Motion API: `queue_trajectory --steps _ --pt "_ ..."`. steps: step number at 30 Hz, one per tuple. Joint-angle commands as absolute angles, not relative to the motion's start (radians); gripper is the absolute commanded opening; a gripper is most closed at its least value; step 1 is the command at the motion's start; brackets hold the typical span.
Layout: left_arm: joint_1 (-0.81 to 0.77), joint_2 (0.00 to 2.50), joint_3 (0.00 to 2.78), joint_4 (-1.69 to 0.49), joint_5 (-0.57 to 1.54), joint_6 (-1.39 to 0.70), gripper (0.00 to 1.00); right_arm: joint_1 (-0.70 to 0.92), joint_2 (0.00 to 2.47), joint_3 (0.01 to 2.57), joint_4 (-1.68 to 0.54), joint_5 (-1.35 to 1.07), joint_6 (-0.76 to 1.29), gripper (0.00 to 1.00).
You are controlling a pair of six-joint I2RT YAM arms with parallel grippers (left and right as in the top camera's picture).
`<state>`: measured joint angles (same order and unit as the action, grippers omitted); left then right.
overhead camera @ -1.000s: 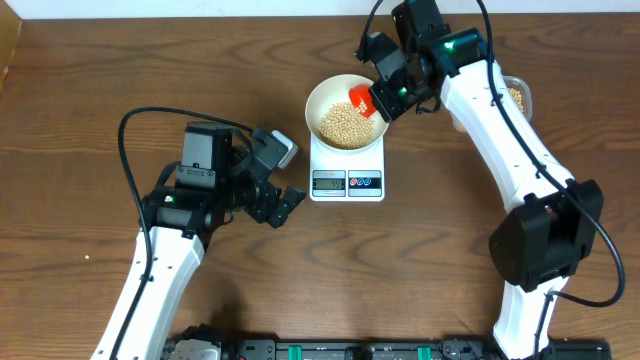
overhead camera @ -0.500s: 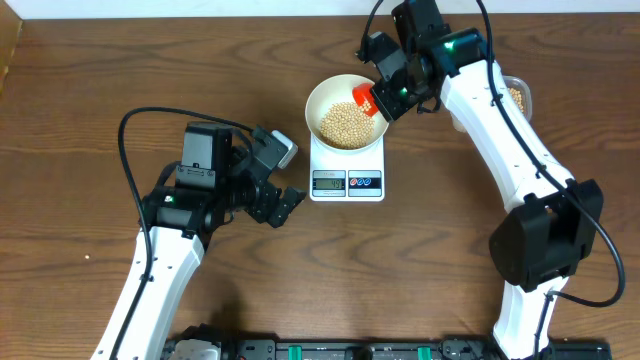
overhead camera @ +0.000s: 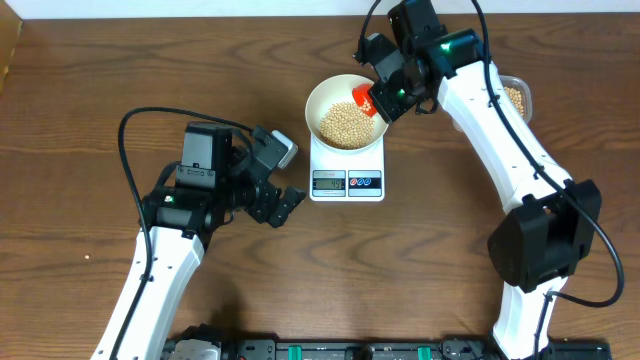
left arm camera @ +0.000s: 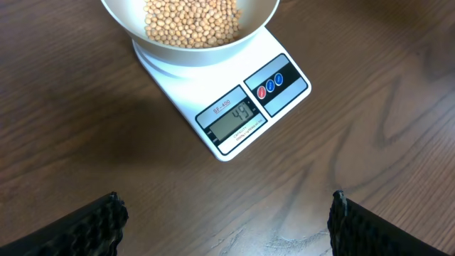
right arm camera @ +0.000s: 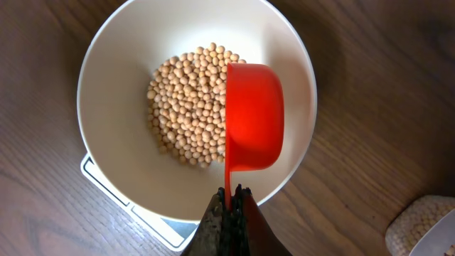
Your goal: Scoop item into bowl and weigh 50g on scale
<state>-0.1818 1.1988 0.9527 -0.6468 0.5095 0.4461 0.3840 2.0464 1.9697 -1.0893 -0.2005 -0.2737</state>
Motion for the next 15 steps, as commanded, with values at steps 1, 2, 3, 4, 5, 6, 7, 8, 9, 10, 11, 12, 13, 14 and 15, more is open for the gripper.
queue_trajectory --steps 1,2,3,4,5,6,7,8,9,10,11,12,13,14,15 --pt "-0.185 1.202 0.949 -0.648 0.504 0.455 0.93 0.388 2.013 1.992 -1.093 -0.194 -0.281 0.01" --pt "-0.185 1.202 0.949 -0.648 0.504 0.455 0.93 0.388 2.013 1.992 -1.092 -0.194 -0.275 0.01" --pt "-0.185 1.202 0.949 -0.648 0.504 0.455 0.93 0.387 2.013 1.992 -1.092 -0.198 -0.27 0.01" --pt "-0.185 1.202 0.949 -0.648 0.504 0.455 0.93 0.385 2.013 1.992 -1.092 -0.209 -0.27 0.01" --pt "-0.185 1.202 0.949 -0.648 0.504 0.455 0.93 0.382 2.013 1.992 -1.092 -0.227 -0.27 0.01" --pt "-0.185 1.202 0.949 -0.648 0.504 0.455 0.93 0.379 2.013 1.992 -1.092 -0.244 -0.27 0.01" --pt "-0.185 1.202 0.949 -0.648 0.504 0.455 0.93 0.374 2.013 1.992 -1.091 -0.265 -0.27 0.01" --pt "-0.185 1.202 0.949 -0.648 0.504 0.455 0.93 0.371 2.013 1.992 -1.091 -0.276 -0.269 0.01" --pt "-0.185 1.202 0.949 -0.648 0.504 0.455 0.93 0.366 2.013 1.992 -1.091 -0.291 -0.27 0.01" --pt "-0.185 1.202 0.949 -0.648 0.504 0.455 0.93 0.36 2.013 1.992 -1.091 -0.303 -0.269 0.01" --pt "-0.185 1.202 0.949 -0.648 0.504 0.455 0.93 0.356 2.013 1.992 -1.091 -0.312 -0.266 0.01" --pt "-0.185 1.202 0.949 -0.648 0.504 0.455 0.93 0.353 2.013 1.992 -1.091 -0.32 -0.266 0.01" --pt "-0.185 1.202 0.949 -0.648 0.504 0.455 0.93 0.346 2.013 1.992 -1.092 -0.336 -0.266 0.01" --pt "-0.185 1.202 0.949 -0.648 0.504 0.455 0.93 0.344 2.013 1.992 -1.092 -0.344 -0.266 0.01" --pt "-0.185 1.202 0.949 -0.648 0.504 0.455 0.93 0.342 2.013 1.992 -1.092 -0.348 -0.266 0.01"
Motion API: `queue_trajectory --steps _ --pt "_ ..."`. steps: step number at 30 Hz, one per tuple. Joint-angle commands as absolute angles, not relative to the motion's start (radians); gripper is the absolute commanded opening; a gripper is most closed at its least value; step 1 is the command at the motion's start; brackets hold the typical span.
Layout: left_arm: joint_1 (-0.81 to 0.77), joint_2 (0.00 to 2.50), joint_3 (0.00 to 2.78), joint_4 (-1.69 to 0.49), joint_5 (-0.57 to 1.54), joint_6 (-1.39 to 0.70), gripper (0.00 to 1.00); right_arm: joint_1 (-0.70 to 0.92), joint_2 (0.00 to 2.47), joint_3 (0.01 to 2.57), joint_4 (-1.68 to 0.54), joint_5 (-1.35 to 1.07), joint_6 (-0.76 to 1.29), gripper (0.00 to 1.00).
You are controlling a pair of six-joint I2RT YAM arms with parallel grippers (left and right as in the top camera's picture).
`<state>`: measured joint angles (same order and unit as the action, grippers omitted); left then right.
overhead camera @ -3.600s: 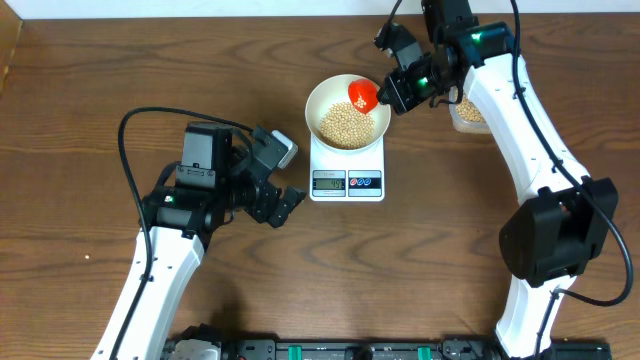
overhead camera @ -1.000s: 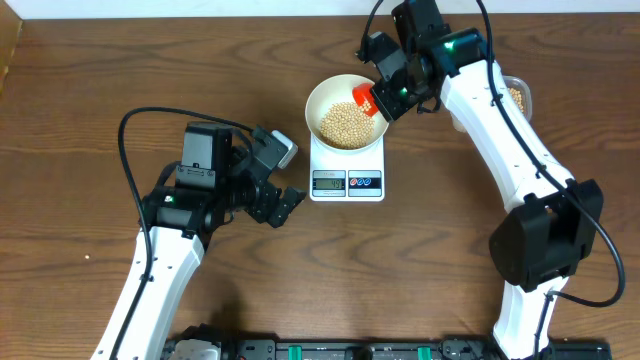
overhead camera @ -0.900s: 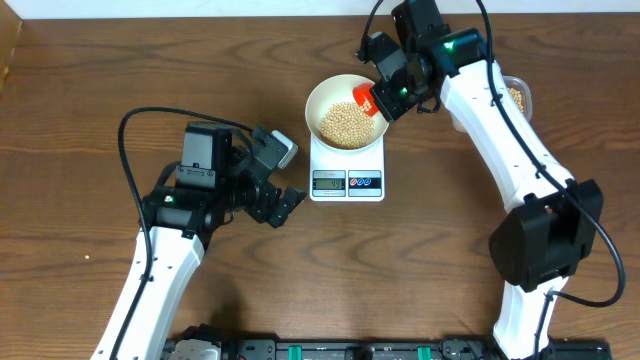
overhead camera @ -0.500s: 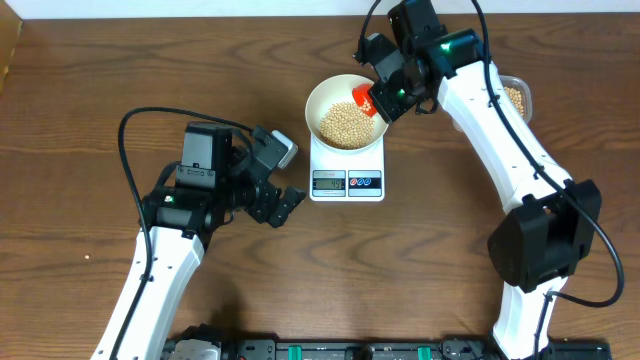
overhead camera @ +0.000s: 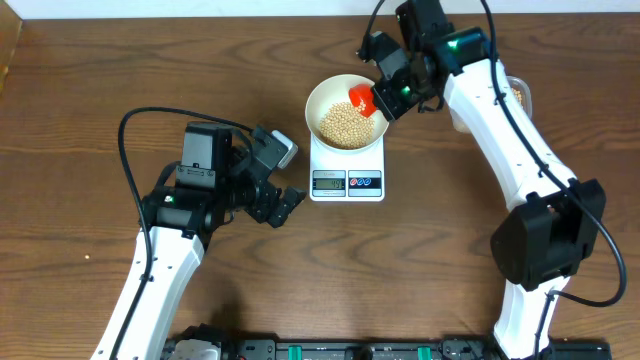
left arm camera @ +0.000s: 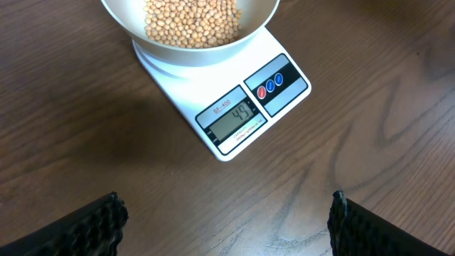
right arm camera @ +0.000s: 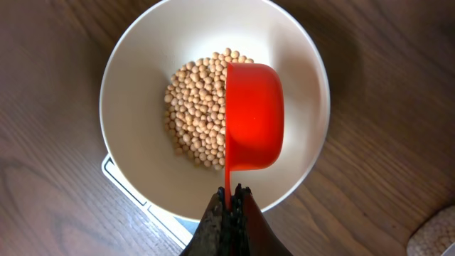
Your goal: Scoop item into bowl and weigh 50g on scale
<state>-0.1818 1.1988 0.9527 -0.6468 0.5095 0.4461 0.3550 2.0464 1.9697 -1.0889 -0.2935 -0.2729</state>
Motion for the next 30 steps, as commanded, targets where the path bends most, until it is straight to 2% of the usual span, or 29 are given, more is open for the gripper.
queue_trajectory --steps 1,30 --pt "-0.185 1.202 0.949 -0.648 0.504 0.455 0.93 0.34 2.013 1.992 -1.092 -0.352 -0.266 0.01" --pt "-0.185 1.202 0.949 -0.648 0.504 0.456 0.93 0.269 2.0 1.996 -1.089 -0.478 -0.259 0.01"
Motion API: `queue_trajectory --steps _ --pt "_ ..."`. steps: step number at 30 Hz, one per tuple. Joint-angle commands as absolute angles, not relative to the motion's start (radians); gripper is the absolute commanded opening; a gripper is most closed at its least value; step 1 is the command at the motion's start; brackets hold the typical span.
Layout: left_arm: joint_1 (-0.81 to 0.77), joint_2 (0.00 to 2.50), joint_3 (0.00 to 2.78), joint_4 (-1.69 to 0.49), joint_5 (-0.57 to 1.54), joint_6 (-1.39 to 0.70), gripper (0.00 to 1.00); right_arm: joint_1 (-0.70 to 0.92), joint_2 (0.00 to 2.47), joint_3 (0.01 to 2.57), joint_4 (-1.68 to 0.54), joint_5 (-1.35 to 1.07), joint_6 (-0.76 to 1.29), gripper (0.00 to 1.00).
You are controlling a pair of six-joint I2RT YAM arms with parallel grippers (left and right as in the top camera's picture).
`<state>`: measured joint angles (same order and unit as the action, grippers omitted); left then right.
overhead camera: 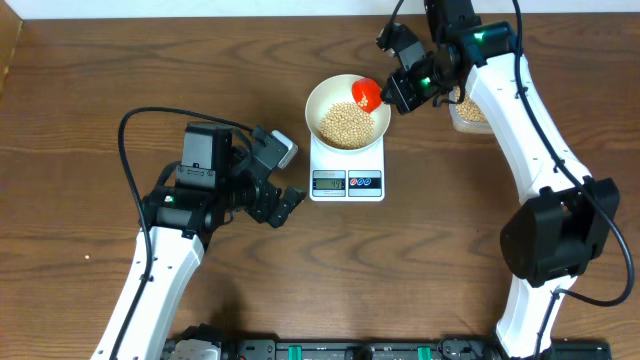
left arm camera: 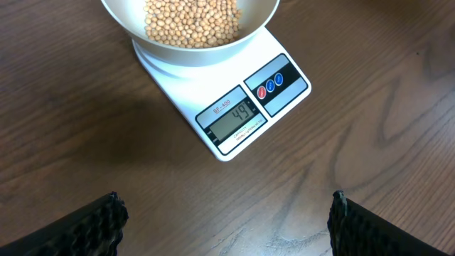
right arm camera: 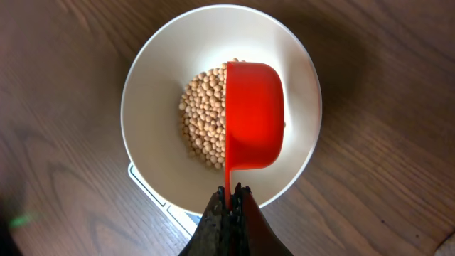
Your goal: Scoop item into bowl and weigh 50g on scale
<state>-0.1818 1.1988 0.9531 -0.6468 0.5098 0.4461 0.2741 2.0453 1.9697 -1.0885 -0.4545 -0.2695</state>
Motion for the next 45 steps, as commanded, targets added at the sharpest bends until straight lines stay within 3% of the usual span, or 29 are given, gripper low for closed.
queue_trajectory --steps 1,11,28,45 --pt "-0.185 1.202 0.949 -0.648 0.504 0.455 0.93 0.269 2.0 1.996 -1.089 -0.478 -0.259 0.01" --pt "-0.185 1.202 0.949 -0.648 0.504 0.455 0.93 0.27 2.0 1.996 -1.09 -0.466 -0.268 0.01" --pt "-0.185 1.202 0.949 -0.648 0.504 0.455 0.93 0.382 2.0 1.996 -1.094 -0.225 -0.286 0.01" --pt "-0.185 1.202 0.949 -0.648 0.504 0.456 0.93 0.361 2.0 1.996 -1.089 -0.319 -0.266 0.01"
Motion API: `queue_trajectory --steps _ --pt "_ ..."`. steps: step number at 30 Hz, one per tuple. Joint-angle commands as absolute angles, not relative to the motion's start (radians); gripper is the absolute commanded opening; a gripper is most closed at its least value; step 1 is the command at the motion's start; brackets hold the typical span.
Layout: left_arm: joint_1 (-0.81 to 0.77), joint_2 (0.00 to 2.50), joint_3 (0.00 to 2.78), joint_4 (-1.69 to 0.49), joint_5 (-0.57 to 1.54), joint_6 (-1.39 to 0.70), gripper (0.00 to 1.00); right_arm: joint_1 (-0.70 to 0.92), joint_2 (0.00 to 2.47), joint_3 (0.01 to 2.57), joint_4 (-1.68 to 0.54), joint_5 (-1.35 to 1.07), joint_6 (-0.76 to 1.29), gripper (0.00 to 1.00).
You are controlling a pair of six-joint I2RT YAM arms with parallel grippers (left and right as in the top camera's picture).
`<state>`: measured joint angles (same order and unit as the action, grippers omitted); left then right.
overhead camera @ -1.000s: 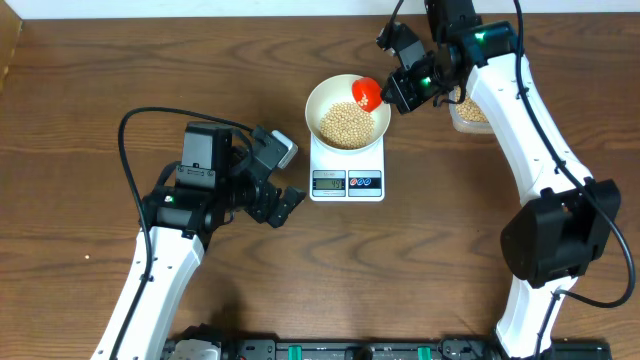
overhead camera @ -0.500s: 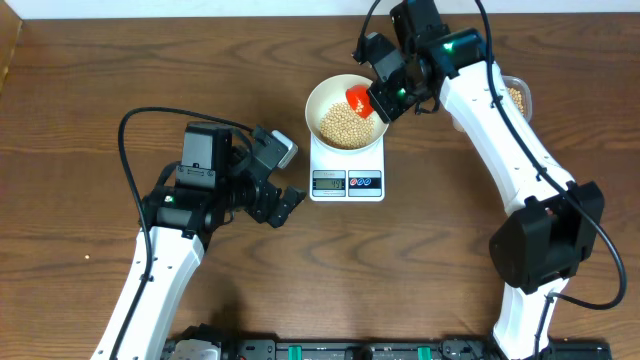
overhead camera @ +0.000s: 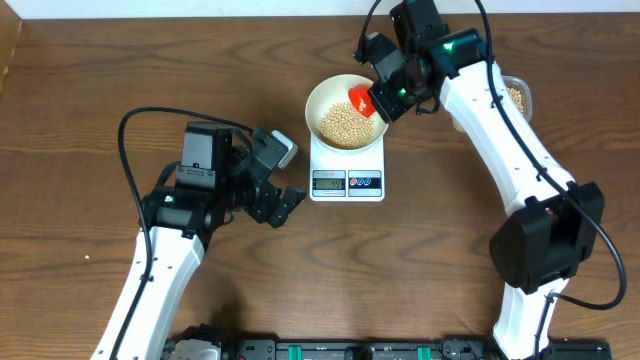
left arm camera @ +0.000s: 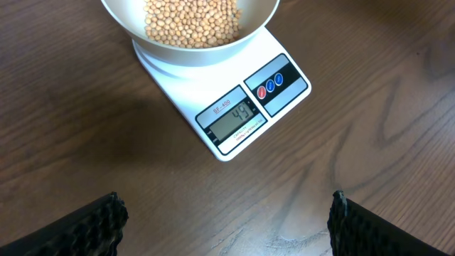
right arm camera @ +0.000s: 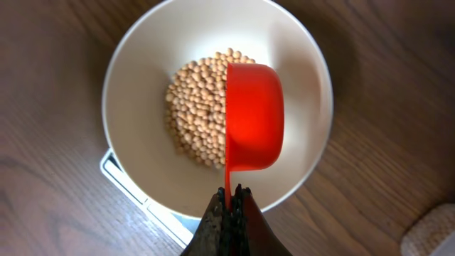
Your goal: Scoop item into bowl and weigh 50g on scale
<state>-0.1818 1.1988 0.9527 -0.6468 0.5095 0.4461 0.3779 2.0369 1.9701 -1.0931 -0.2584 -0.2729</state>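
Observation:
A white bowl (overhead camera: 316,92) holding soybeans (overhead camera: 342,124) stands on the white scale (overhead camera: 347,182). The scale's display (left arm camera: 236,121) shows a two-digit number starting with 4. My right gripper (overhead camera: 385,95) is shut on the handle of a red scoop (right arm camera: 254,117). The scoop is tipped on its side over the right half of the bowl (right arm camera: 135,85), above the beans (right arm camera: 195,107). My left gripper (left arm camera: 226,206) is open and empty, hovering over the table in front and to the left of the scale.
A clear container of soybeans (overhead camera: 516,97) sits to the right of the bowl, behind the right arm, and its corner shows in the right wrist view (right arm camera: 434,231). Dark wooden table (overhead camera: 90,120) lies all around. Cables loop above the left arm.
The right gripper and scoop were near the bowl's right rear rim, toward the bean container. Now they are further left and lower over the bowl. The left arm has not moved.
The scoop was first tipped over the right side of the bowl. It then stood slightly further back, then out by the bowl's right rim nearer the container. Now it is back over the bowl as at first. The left gripper stayed open and still throughout.

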Motion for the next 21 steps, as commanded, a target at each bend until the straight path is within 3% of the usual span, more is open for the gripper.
queue_trajectory --steps 1,21 --pt "-0.185 1.202 0.949 -0.648 0.504 0.455 0.93 0.354 2.0 1.996 -1.089 -0.339 -0.266 0.01" --pt "-0.185 1.202 0.949 -0.648 0.504 0.455 0.93 0.234 2.0 1.996 -1.089 -0.564 -0.262 0.01"
